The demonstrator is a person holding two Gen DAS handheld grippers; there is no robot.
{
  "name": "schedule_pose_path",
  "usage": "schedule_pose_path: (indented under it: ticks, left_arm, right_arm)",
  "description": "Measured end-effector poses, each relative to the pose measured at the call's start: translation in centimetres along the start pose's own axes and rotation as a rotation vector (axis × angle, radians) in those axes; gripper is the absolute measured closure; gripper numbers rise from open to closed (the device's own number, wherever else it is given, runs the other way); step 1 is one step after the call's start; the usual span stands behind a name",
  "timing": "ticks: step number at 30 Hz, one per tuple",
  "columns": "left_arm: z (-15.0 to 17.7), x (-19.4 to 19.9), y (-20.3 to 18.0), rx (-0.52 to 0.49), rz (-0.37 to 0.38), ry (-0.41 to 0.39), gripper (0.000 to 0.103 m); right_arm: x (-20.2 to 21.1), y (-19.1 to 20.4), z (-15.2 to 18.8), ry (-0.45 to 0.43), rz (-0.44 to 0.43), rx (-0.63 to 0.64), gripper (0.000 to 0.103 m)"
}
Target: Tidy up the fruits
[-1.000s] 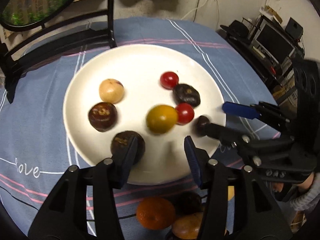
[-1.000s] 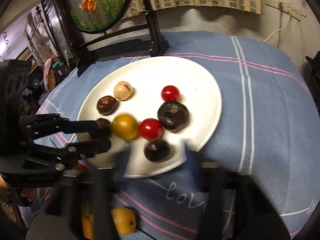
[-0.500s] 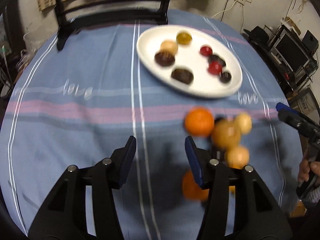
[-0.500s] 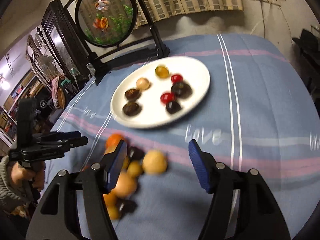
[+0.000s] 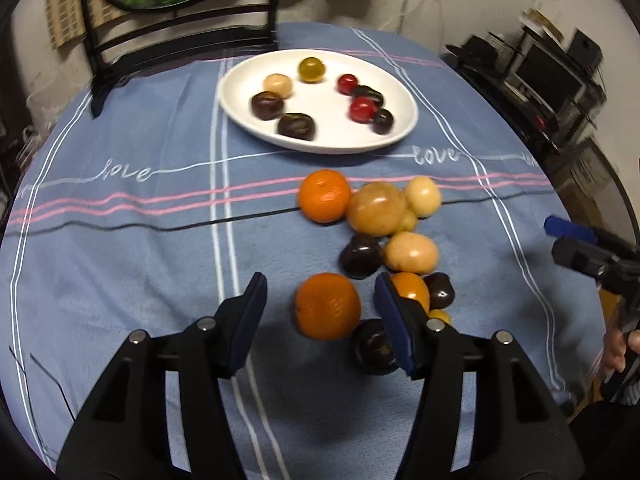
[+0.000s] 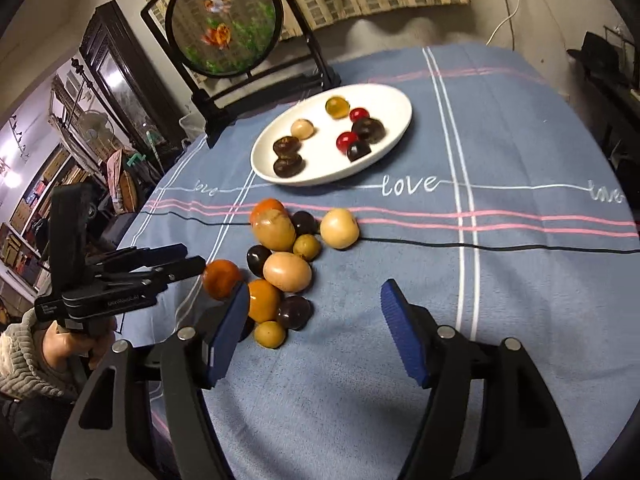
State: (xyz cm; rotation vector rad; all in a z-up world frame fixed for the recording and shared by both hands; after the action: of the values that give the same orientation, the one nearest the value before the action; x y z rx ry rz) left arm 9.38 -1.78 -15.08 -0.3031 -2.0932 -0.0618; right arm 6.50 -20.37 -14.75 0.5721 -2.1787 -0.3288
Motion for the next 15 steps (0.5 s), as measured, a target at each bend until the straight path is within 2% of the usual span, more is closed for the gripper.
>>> schedule_pose_path:
  ticks: [5,10,15]
  left_arm:
    - [0.5,-2.0,0.0,-0.025,0.003,0.038,0.045]
    - [1.2,-2.1,2.2,0.021,-0.017,0.032,0.043]
    - [2.2,-1.2,4.9,0.095,-0.038,0.023,0.045]
  right_arm:
    - [1.4,-0.8,0.6,-0.037,0.042,-0.044,0.033]
    - [1.9,-1.2,0.9,-0.042,0.072,-0.064,0.032]
    - [1.7,-0.9,0.8,-0.030,0.065,-0.040,0.032]
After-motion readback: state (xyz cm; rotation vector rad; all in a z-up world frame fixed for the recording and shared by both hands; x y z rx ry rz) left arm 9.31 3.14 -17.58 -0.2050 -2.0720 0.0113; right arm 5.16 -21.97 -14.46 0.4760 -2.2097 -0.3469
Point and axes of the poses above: each gripper's, at about its wrist camera, not at the fingertips, and x roughly against the way its jaws point, y to its left, z to its underside, the point moved 3 cm from there along -x, roughly the way its jaws point, and after that the axes turned 3 degrees about -z, right-handed, at the moved point
